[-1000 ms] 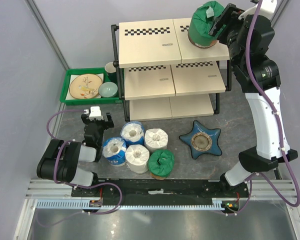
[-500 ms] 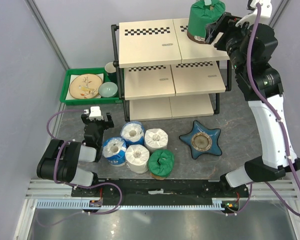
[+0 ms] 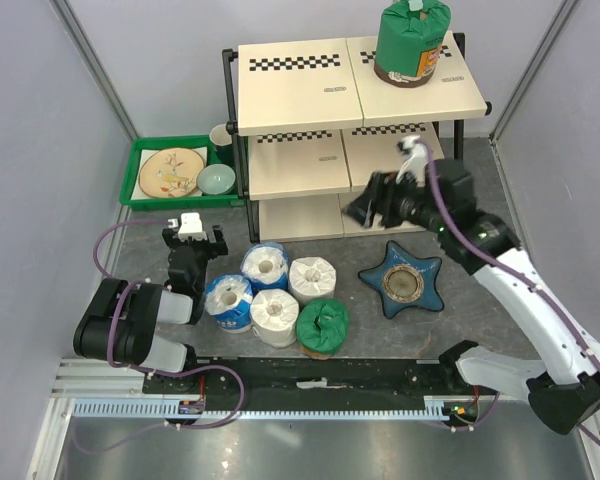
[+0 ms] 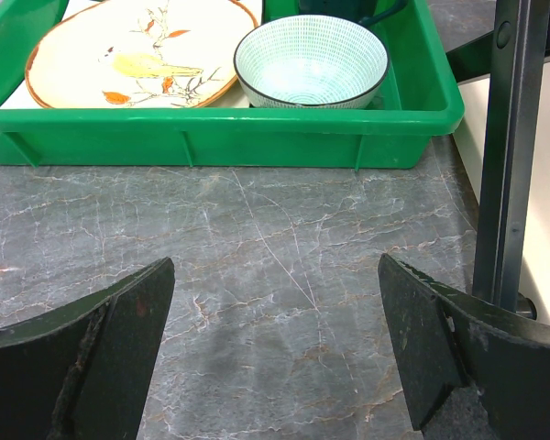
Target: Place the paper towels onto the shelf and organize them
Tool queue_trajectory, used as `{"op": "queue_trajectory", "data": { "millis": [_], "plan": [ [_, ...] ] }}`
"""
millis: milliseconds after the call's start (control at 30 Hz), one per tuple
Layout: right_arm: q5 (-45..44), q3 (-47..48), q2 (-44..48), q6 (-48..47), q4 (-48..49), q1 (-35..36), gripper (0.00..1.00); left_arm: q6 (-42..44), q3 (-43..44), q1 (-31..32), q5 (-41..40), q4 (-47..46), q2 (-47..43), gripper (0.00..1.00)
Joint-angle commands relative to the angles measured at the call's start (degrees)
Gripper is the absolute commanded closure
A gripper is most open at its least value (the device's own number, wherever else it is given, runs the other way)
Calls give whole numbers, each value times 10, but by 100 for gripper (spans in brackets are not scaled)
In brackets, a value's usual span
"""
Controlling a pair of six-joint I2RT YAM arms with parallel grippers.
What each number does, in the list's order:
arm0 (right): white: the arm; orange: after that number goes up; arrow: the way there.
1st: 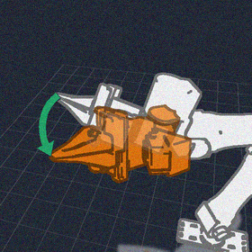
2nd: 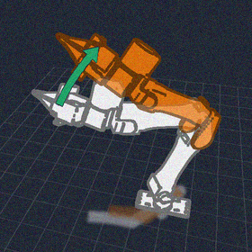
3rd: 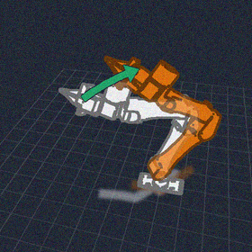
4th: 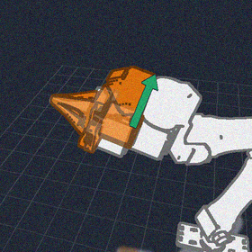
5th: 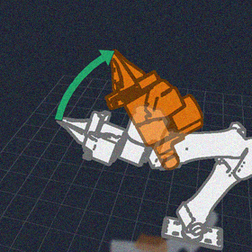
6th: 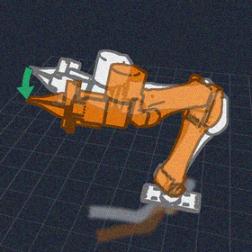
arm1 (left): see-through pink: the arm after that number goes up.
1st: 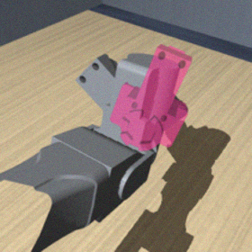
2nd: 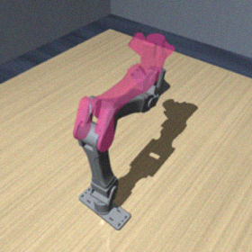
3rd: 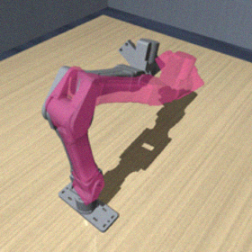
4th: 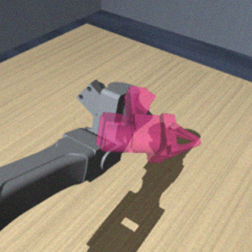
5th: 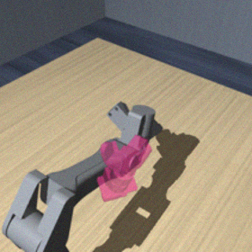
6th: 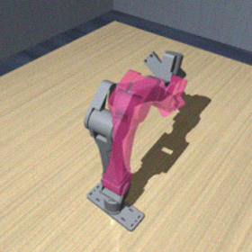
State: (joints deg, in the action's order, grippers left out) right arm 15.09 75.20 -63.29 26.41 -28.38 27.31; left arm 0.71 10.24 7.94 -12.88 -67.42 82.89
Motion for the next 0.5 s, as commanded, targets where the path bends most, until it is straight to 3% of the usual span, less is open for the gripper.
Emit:
{"op": "queue_trajectory", "data": {
  "millis": [0, 200, 467],
  "plan": [
    [18, -94, 17, 33, -13, 70, 22, 7, 9, -1, -2, -26, 3, 1],
    [-29, -192, 24, 70, -26, 159, 21, 7, 9, -1, -2, -25, 3, 1],
    [-42, -220, 23, 87, -73, 230, 18, 7, 9, -1, -2, -26, 2, 1]
  ]
}}
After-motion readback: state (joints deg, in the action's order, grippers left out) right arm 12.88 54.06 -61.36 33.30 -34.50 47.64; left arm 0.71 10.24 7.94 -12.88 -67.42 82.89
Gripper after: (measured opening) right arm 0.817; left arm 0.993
